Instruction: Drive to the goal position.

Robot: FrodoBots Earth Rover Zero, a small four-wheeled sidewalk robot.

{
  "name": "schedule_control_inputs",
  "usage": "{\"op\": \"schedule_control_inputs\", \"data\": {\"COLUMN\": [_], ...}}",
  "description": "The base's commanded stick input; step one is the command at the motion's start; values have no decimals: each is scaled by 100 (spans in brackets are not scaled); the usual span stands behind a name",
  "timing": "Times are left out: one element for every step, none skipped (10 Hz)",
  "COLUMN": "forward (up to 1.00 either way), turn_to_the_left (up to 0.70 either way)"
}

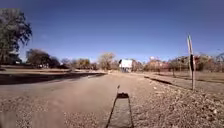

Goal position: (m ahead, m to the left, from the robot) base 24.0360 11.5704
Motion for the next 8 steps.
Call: {"op": "schedule_control_inputs", "data": {"forward": [70,70,70,70,70,70,70,70], "turn_to_the_left": [0,0,0,0,0,0,0,0]}}
